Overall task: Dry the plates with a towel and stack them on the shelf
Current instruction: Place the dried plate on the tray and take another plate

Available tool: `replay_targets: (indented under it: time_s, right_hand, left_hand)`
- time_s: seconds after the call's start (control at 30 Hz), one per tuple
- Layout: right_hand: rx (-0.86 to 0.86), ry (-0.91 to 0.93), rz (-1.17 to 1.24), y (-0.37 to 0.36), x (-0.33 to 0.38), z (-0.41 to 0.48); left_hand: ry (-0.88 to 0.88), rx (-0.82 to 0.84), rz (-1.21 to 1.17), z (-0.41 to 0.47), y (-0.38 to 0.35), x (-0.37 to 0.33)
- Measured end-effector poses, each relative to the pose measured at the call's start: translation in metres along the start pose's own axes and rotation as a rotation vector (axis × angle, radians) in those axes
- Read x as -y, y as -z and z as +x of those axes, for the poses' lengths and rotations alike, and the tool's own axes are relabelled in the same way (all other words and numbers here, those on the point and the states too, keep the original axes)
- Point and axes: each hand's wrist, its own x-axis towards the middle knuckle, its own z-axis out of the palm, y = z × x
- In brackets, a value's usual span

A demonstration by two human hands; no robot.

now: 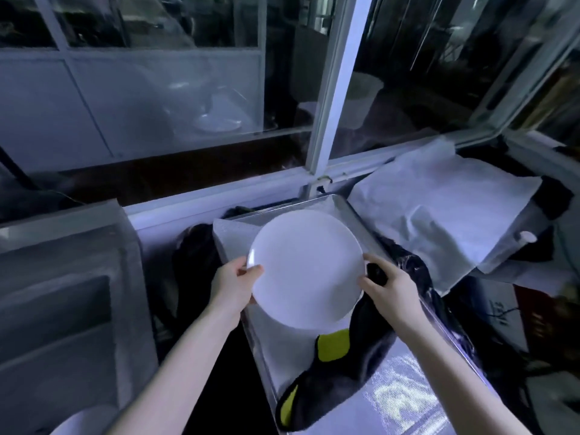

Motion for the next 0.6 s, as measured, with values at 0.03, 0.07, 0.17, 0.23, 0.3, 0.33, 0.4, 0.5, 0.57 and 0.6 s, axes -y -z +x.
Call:
replay_targets:
  time_s: [0.03, 0.07, 0.17, 0.23, 0.3, 0.33, 0.4, 0.5, 0.57, 0.6]
  right_hand:
    - [0.033, -0.017, -0.003, -0.002, -0.010, 0.006]
    - [0.062, -0.035, 0.000, -0.006, -0.019, 0.013]
    - [0.106, -0.088, 0.011, -0.017, -0.042, 0.034]
    - [0.134, -0.126, 0.020, -0.025, -0.053, 0.048]
    - [0.149, -0.153, 0.043, -0.033, -0.062, 0.061]
    - [0.148, -0.155, 0.048, -0.037, -0.065, 0.067]
    - [0.152, -0.159, 0.052, -0.045, -0.071, 0.078]
    - [0.200, -0.177, 0.045, -0.054, -0.082, 0.085]
    - [0.214, -0.187, 0.031, -0.058, -0.089, 0.084]
    - [0.213, -0.188, 0.024, -0.059, -0.093, 0.083]
  left_hand:
    - [0.017, -0.006, 0.020, 0.007, -0.008, 0.006]
    - [0.032, -0.013, 0.041, 0.014, -0.015, 0.012]
    - [0.073, -0.049, 0.081, 0.034, -0.033, 0.027]
    - [0.093, -0.090, 0.098, 0.045, -0.041, 0.037]
    - [0.111, -0.138, 0.094, 0.054, -0.046, 0.045]
    - [0.117, -0.158, 0.094, 0.058, -0.048, 0.049]
    - [0.125, -0.181, 0.125, 0.066, -0.050, 0.055]
    - [0.124, -0.177, 0.196, 0.073, -0.050, 0.060]
    - [0.115, -0.171, 0.251, 0.075, -0.049, 0.063]
    - [0.111, -0.170, 0.266, 0.075, -0.048, 0.065]
